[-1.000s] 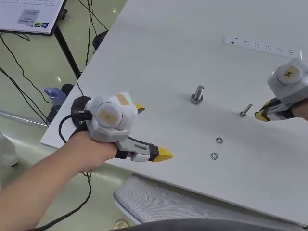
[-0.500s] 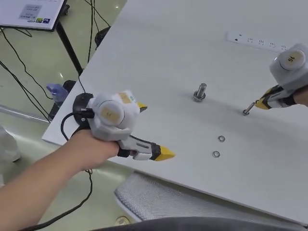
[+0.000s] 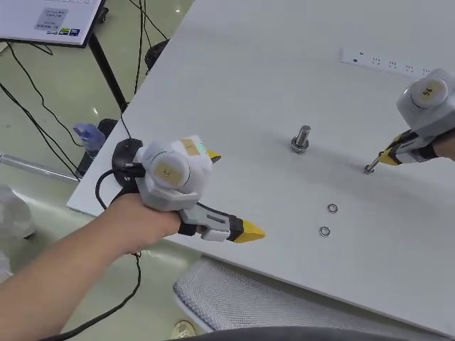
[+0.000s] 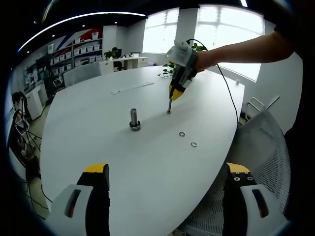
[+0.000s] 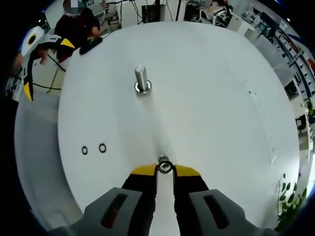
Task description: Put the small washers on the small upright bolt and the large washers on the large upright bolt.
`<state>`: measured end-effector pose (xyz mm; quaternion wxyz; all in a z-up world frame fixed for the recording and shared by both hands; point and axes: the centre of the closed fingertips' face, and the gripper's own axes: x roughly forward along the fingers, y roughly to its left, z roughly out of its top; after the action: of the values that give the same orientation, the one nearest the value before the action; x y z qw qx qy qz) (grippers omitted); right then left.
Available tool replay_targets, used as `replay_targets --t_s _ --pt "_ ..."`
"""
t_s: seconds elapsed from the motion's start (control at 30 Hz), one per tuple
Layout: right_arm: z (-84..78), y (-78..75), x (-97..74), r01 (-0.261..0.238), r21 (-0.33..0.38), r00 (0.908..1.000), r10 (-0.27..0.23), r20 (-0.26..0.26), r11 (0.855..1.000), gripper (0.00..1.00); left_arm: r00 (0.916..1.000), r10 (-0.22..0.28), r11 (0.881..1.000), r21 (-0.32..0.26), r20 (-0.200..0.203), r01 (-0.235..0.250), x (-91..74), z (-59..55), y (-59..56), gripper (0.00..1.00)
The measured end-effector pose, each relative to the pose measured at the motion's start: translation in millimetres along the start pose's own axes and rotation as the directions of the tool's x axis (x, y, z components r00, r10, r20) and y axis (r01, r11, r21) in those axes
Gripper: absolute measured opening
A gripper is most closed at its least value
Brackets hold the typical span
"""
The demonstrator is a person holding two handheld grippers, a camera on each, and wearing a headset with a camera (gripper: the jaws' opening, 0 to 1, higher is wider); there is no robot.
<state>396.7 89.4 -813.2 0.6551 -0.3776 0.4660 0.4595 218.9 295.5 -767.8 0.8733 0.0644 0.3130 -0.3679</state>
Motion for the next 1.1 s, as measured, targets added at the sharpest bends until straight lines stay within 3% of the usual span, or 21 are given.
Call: replay_targets --t_s 1.1 --pt "-4.4 1.4 18.8 -0.019 -0.021 0.9996 0.019 -0.023 1.0 0.13 0.9997 -0.007 1.0 -0.005 -0.024 0.007 4.0 -5.7 4.4 0.98"
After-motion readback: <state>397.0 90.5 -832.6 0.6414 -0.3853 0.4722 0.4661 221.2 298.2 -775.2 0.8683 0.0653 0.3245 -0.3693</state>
